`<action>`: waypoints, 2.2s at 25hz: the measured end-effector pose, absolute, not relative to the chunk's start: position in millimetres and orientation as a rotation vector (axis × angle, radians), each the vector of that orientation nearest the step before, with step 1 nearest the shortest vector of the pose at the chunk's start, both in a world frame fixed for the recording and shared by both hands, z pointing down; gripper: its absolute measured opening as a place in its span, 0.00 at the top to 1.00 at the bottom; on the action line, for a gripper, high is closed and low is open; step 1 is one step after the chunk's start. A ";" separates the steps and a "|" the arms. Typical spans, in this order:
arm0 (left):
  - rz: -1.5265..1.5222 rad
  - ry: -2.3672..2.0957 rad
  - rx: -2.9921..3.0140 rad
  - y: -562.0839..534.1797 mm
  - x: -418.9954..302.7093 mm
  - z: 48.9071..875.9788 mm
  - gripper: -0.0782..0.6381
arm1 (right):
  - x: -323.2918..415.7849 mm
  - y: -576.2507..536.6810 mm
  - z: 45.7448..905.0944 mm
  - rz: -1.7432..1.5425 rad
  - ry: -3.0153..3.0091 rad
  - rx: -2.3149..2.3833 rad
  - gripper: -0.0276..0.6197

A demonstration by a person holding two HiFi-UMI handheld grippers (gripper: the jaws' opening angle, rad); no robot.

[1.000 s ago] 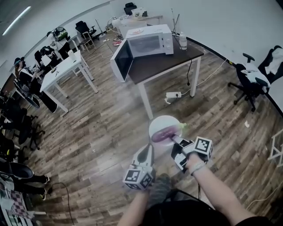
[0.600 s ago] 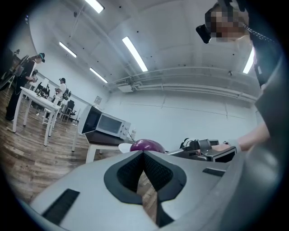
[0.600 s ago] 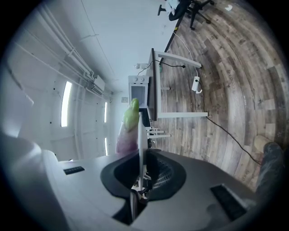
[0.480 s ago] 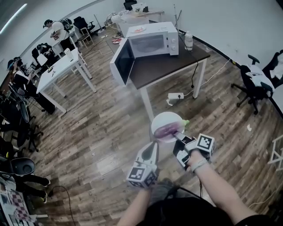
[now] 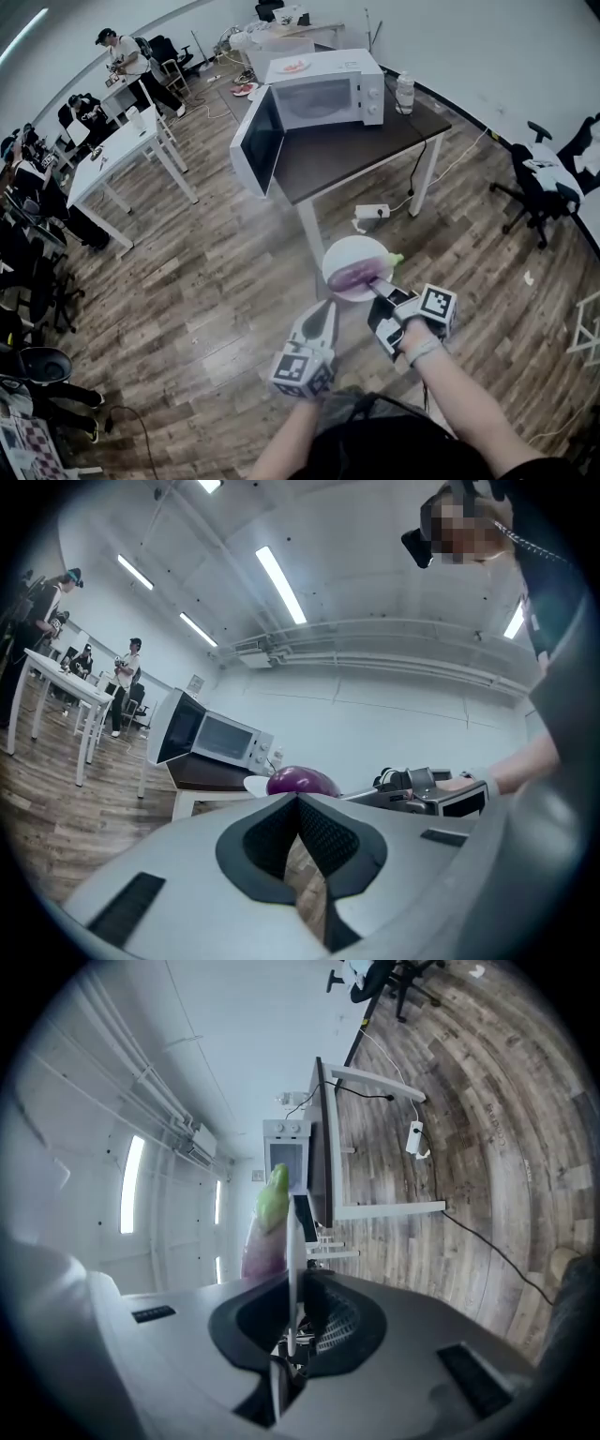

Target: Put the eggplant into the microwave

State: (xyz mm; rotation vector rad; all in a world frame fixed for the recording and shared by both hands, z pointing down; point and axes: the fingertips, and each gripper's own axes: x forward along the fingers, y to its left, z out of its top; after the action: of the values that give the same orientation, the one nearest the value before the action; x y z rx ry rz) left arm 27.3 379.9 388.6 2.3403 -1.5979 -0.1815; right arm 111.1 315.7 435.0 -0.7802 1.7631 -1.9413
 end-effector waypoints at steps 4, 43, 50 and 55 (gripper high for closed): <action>-0.181 -1.583 2.360 371.1 23.1 391.5 0.89 | 107.1 306.0 438.2 -1.927 1.764 -0.795 0.92; -0.226 -1.681 2.233 168.3 -30.7 395.6 0.89 | 59.0 95.7 442.1 -2.001 1.810 -0.739 0.92; -0.226 -1.711 2.216 137.2 -29.0 396.1 0.89 | 63.7 63.8 447.3 -2.016 1.833 -0.738 0.92; -0.202 -1.736 2.193 128.8 -37.0 401.2 0.89 | 63.5 45.8 450.1 -2.016 1.826 -0.732 0.92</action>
State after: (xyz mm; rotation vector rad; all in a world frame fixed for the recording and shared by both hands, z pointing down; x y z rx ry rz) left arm -37.0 128.8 401.2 2.1927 -1.7360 -0.2018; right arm 63.5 45.8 450.1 -0.7323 1.8258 -2.0159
